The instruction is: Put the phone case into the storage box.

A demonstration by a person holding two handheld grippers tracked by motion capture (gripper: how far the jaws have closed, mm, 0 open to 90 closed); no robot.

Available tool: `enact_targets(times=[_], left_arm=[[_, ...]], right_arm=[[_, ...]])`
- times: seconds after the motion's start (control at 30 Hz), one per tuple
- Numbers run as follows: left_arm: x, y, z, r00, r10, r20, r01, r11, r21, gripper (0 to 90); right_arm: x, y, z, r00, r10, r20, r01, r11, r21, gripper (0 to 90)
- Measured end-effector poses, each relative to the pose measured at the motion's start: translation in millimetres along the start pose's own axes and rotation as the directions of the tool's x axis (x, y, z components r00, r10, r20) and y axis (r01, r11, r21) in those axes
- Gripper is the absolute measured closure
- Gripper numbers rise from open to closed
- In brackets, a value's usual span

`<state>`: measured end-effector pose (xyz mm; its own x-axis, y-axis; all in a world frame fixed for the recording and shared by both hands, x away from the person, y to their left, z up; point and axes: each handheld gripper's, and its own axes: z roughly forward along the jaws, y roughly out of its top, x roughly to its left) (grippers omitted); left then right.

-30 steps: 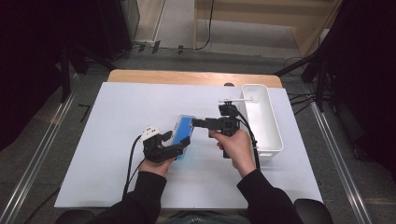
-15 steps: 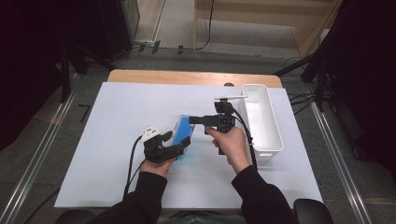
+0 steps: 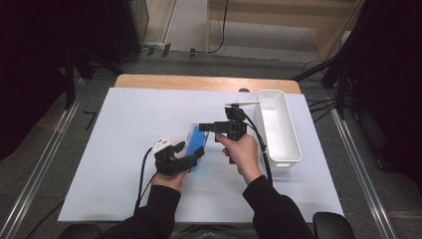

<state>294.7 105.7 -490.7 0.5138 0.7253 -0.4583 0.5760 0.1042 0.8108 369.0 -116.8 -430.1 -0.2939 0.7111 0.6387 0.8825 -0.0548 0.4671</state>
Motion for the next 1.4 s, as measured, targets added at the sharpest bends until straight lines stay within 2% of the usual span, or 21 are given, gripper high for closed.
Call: enact_targets(times=[0.07, 0.13, 0.23, 0.37, 0.6, 0.77, 0.83, 0.9, 0.97, 1.0, 1.07, 1.13, 1.23, 1.4], left_arm=[[-1.9, 0.0, -0.6, 1.0000, -0.006, 0.002, 0.006, 0.9999, -0.009, 16.7], [-3.2, 0.3, -1.6, 0.9999, 0.014, -0.006, -0.014, 0.9999, -0.007, 16.7], [-3.6, 0.2, -1.6, 0.9998, 0.020, -0.009, -0.020, 0.9997, -0.011, 16.7], [-4.2, 0.3, -2.4, 0.9995, 0.028, -0.011, -0.029, 0.9994, -0.020, 16.6], [-6.3, 0.2, -1.9, 0.9980, 0.060, -0.022, -0.061, 0.9975, -0.035, 16.6], [-7.1, 1.0, -3.1, 0.9973, 0.068, -0.026, -0.069, 0.9968, -0.041, 16.5], [-8.4, 1.3, -4.0, 0.9956, 0.084, -0.041, -0.085, 0.9957, -0.036, 16.3], [-7.7, 2.2, -3.6, 0.9949, 0.094, -0.036, -0.096, 0.9950, -0.030, 16.0], [-5.0, 4.8, -1.7, 0.9967, 0.081, -0.006, -0.081, 0.9967, 0.006, 15.4], [-4.8, 6.0, -1.2, 0.9972, 0.075, 0.002, -0.075, 0.9971, 0.013, 11.7], [-5.7, 8.2, -0.6, 0.9964, 0.085, 0.008, -0.085, 0.9962, 0.019, 4.6], [-6.9, 10.3, 0.1, 0.9966, 0.082, 0.010, -0.082, 0.9959, 0.037, 0.7], [-6.7, 13.1, 0.0, 0.9983, 0.053, 0.023, -0.054, 0.9967, 0.061, 0.4], [-4.7, 21.2, -2.7, 0.9980, 0.036, 0.052, -0.041, 0.9943, 0.098, 0.5]], right_arm=[[0.5, 0.4, 0.4, 0.9999, 0.015, 0.001, -0.015, 1.000, 0.003, 43.9], [0.9, 1.0, 0.7, 0.9995, 0.030, -0.002, -0.030, 0.999, 0.017, 48.4], [2.0, 1.2, 1.7, 0.9995, 0.031, -0.003, -0.031, 0.999, 0.028, 55.4], [2.4, 1.7, 0.8, 1.0000, 0.009, 0.003, -0.009, 1.000, 0.008, 73.5], [3.0, 2.9, -0.6, 0.9997, 0.024, -0.006, -0.024, 1.000, 0.010, 75.3], [4.5, 3.9, -2.0, 0.9991, 0.038, -0.016, -0.038, 0.999, 0.009, 76.5], [5.3, 4.8, -2.2, 0.9985, 0.050, -0.020, -0.050, 0.999, 0.019, 76.9], [5.5, 5.3, -1.6, 0.9989, 0.039, -0.028, -0.039, 0.999, 0.011, 77.1], [8.0, 5.7, -2.5, 0.9989, 0.039, -0.025, -0.038, 0.999, 0.023, 77.5], [9.5, 5.7, -2.6, 0.9992, 0.035, -0.017, -0.035, 0.999, 0.021, 77.7], [11.4, 5.9, -2.3, 0.9999, 0.014, 0.003, -0.015, 1.000, 0.026, 77.7], [11.4, 6.0, -2.2, 0.9998, 0.019, -0.008, -0.018, 0.999, 0.030, 77.7], [12.0, 6.0, -2.3, 1.0000, 0.005, -0.005, -0.005, 1.000, 0.029, 77.7], [11.3, 7.3, -7.7, 0.9999, -0.015, 0.001, 0.015, 0.999, 0.033, 77.7]])
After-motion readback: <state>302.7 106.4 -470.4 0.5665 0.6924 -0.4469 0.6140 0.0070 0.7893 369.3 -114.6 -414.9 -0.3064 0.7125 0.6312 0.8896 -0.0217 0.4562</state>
